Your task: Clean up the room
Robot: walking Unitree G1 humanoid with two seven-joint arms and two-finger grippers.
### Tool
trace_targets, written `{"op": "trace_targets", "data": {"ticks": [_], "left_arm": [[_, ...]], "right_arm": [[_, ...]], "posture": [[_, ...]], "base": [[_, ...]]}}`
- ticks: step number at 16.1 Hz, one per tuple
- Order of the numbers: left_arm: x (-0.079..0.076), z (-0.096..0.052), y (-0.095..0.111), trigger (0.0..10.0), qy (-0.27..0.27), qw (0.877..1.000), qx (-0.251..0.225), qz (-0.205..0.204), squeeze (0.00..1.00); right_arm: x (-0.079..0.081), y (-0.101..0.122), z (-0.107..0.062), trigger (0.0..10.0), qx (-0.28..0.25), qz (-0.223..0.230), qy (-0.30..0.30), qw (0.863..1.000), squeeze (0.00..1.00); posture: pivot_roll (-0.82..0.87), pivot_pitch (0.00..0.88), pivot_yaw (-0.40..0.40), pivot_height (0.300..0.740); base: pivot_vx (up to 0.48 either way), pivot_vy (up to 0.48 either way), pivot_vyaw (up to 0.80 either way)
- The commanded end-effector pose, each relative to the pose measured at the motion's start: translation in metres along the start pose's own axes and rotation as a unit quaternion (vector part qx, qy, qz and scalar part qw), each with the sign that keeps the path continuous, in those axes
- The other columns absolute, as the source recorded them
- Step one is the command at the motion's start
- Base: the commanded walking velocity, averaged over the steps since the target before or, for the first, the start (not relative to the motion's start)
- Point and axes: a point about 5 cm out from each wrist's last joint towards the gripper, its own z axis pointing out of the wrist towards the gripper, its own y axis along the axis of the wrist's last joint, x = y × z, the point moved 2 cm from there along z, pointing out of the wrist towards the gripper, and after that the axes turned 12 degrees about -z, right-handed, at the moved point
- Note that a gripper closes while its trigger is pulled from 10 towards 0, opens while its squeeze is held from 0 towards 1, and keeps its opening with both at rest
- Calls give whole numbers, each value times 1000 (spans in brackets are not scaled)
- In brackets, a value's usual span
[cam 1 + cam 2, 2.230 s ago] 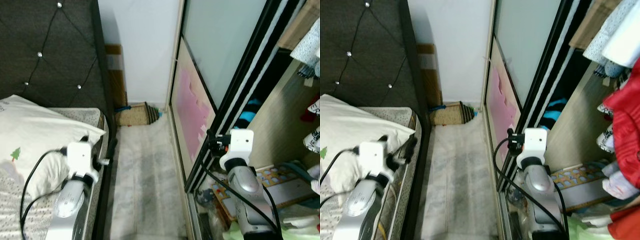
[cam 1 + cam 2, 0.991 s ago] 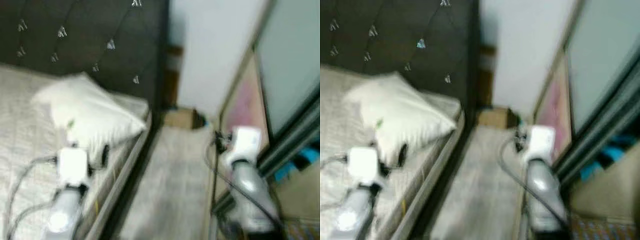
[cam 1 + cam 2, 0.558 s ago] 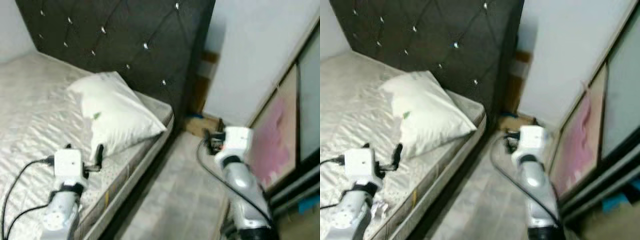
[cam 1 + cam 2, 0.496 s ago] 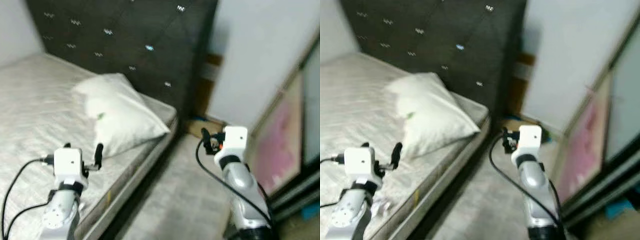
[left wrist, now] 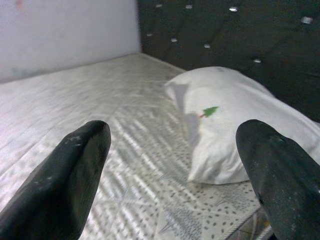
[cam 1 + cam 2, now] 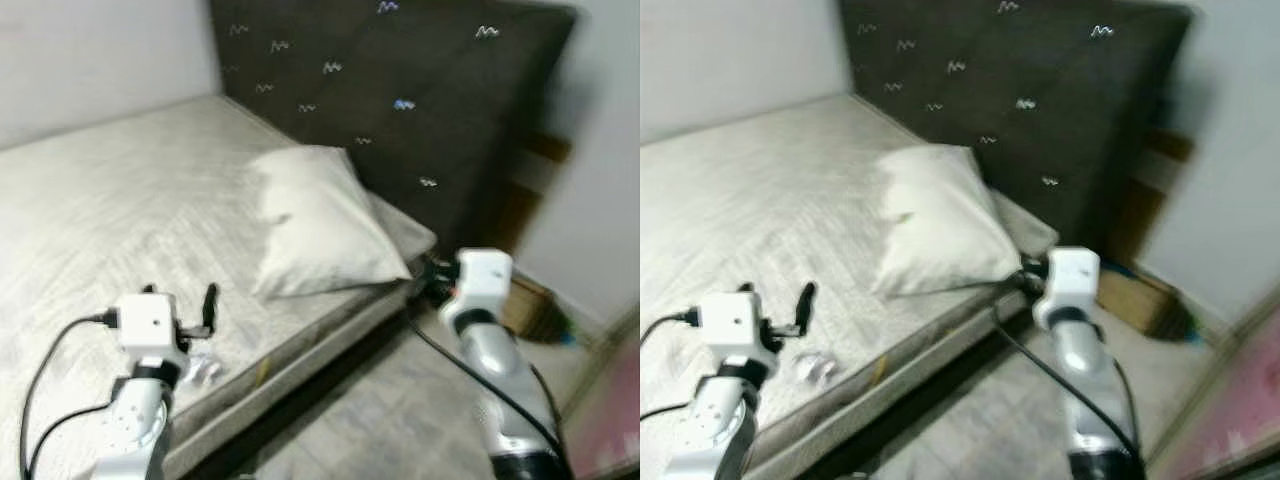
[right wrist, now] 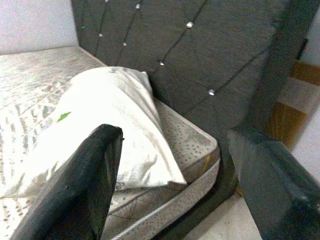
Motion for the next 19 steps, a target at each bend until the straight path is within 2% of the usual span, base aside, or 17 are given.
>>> {"op": "trace_targets", "data": {"ticks": [1, 14, 16, 19], "left_arm": [[5, 1, 3, 10000, 8, 1000, -3, 6, 0], [3, 1, 4, 10000, -1, 1000, -2, -2, 0], [2, 1, 4, 10000, -6, 1000, -5, -6, 0], [1, 0, 5, 10000, -11, 1000, -9, -8, 0]], "right_arm": [[7, 6, 3, 10000, -8, 9, 9, 1000, 0], [7, 9, 2, 10000, -19, 12, 10, 1000, 0], [7, 12, 0, 10000, -33, 45, 17, 998, 0], [1, 8, 0, 10000, -20, 21, -9, 1000, 0]], "posture": [[-18, 0, -65, 740], [-23, 0, -65, 740], [-23, 0, -67, 740], [-19, 0, -68, 740]], "base": [[0, 0, 800], [0, 0, 787], [0, 0, 0], [85, 0, 0]]}}
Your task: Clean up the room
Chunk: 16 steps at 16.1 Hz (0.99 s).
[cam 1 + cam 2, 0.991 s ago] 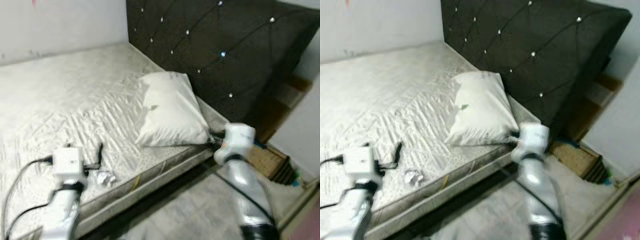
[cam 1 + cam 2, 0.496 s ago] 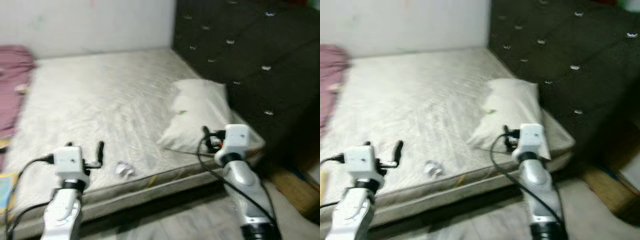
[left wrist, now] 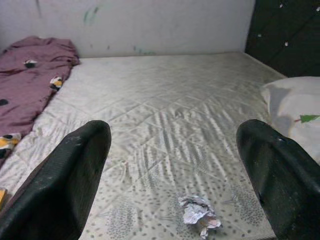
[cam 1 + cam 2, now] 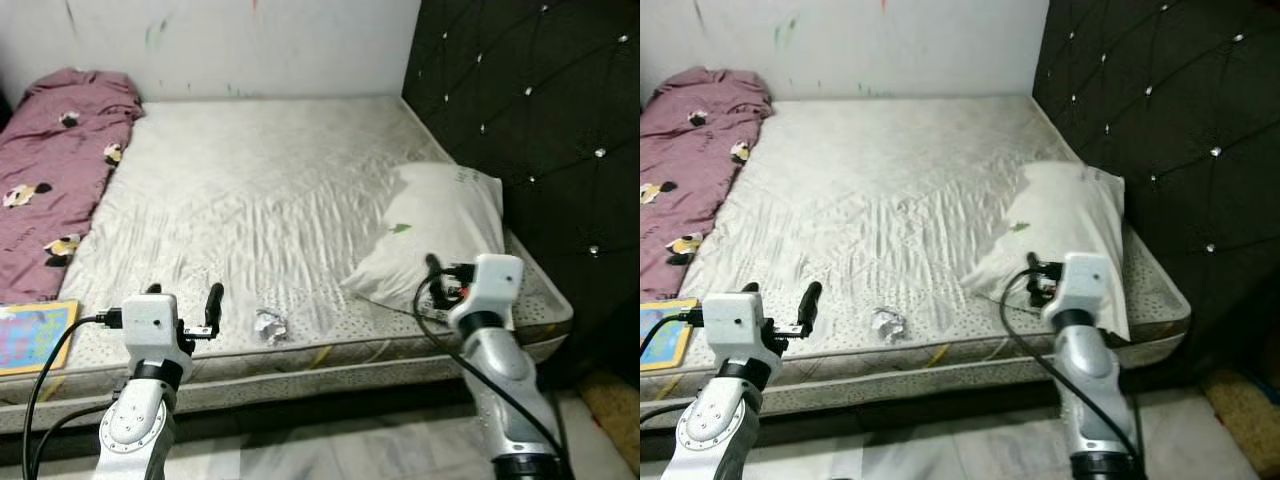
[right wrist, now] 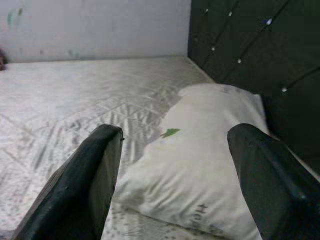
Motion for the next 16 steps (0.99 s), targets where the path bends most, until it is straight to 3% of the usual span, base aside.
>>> {"op": "trace_targets", "data": {"ticks": [1, 11, 14, 16], "left_arm": [[2, 0, 5, 10000, 0, 1000, -11, 3, 0], [2, -1, 5, 10000, -3, 1000, -10, 1, 0], [4, -1, 3, 10000, 7, 1000, -4, 4, 0], [6, 0, 4, 10000, 14, 1000, -4, 0, 0]], "right_arm": [[5, 7, 2, 10000, -8, -6, 4, 1000, 0], [7, 10, 2, 10000, -16, -17, 7, 1000, 0], [12, 11, 2, 10000, -17, -69, 19, 997, 0], [17, 21, 5, 10000, -34, -49, 30, 998, 0]], "posture": [[-20, 0, -67, 740], [-19, 0, -68, 740], [-19, 0, -66, 740], [-25, 0, -64, 740]], "base": [[307, 0, 0], [310, 0, 0], [174, 0, 0], [0, 0, 0]]}}
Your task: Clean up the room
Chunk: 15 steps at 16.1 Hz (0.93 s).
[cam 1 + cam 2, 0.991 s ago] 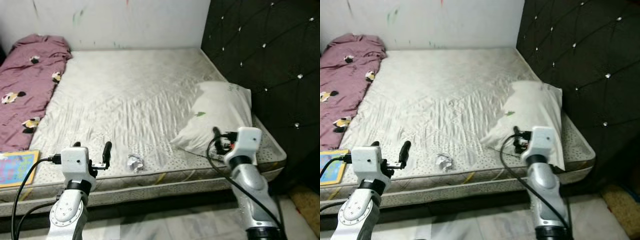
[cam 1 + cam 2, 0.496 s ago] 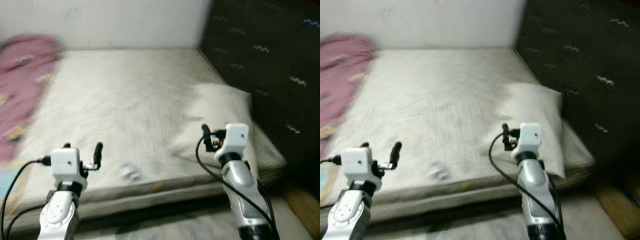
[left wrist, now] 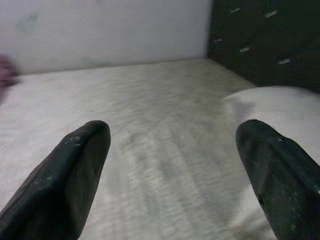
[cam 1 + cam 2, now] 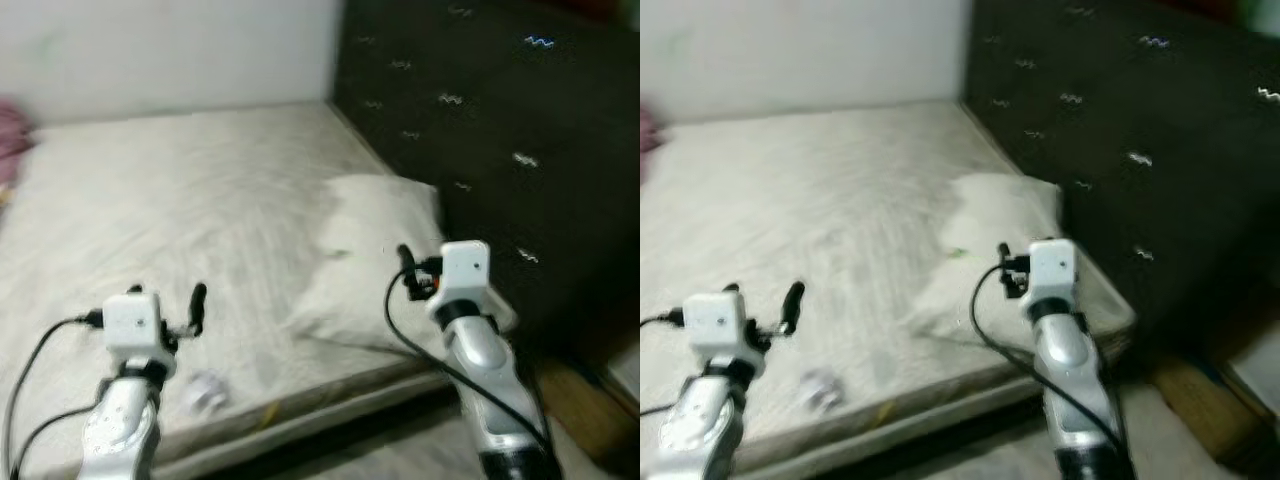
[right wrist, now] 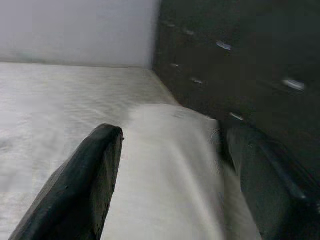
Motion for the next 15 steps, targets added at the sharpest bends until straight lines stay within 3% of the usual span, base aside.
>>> {"op": "trace_targets", "data": {"ticks": [1, 3, 9, 15], "left_arm": [[7, -3, -1, 10000, 13, 1000, 6, 3, 0], [7, -2, 0, 10000, 14, 1000, 5, 3, 0], [7, -1, -2, 10000, 14, 1000, 10, -1, 0], [8, -1, -3, 10000, 15, 1000, 15, -14, 0]], "right_arm": [[-1, 8, 4, 10000, -5, 4, -12, 1000, 0], [-5, -4, 3, 10000, 21, 16, -23, 999, 0], [-6, -5, 3, 10000, 23, 24, -25, 999, 0], [-7, -8, 2, 10000, 29, 35, -28, 999, 0]], "posture": [[-25, 0, -66, 740], [-17, 0, -67, 740], [-19, 0, -65, 740], [-18, 0, -64, 740]], "base": [[0, 0, 0], [0, 0, 225], [0, 0, 675], [0, 449, 0]]}}
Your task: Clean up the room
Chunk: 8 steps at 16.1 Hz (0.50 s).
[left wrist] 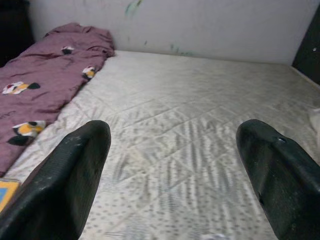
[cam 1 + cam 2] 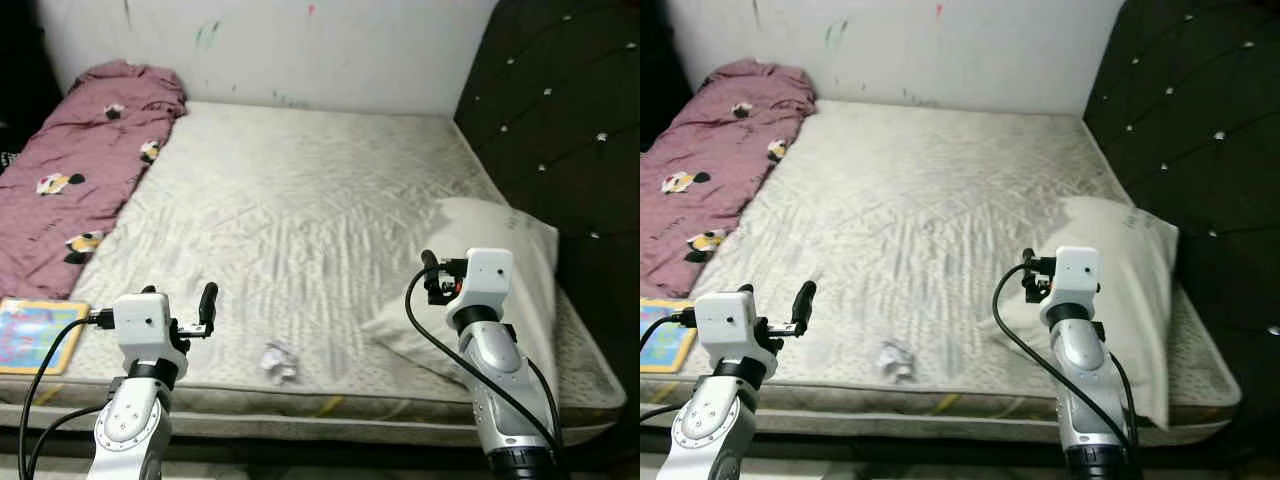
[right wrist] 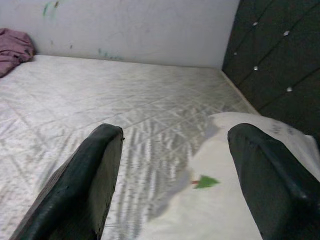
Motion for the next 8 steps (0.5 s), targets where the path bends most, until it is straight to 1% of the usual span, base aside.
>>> {"op": "trace_targets", "data": {"ticks": [1, 7, 8], "left_arm": [[0, 2, 1, 10000, 0, 1000, 1, -1, 0], [-1, 2, 0, 10000, -3, 1000, 4, -8, 0], [-2, 2, 0, 10000, -6, 1000, 1, -10, 0]], "right_arm": [[1, 0, 1, 10000, 5, 1, 3, 1000, 0], [0, -3, 1, 10000, 10, 0, 4, 1000, 0], [0, -3, 1, 10000, 11, 0, 4, 1000, 0]], "posture": [[-18, 0, -64, 740], [-18, 0, -73, 740], [-18, 0, -74, 740]], "base": [[0, 480, 0], [0, 480, 0], [0, 360, 0]]}}
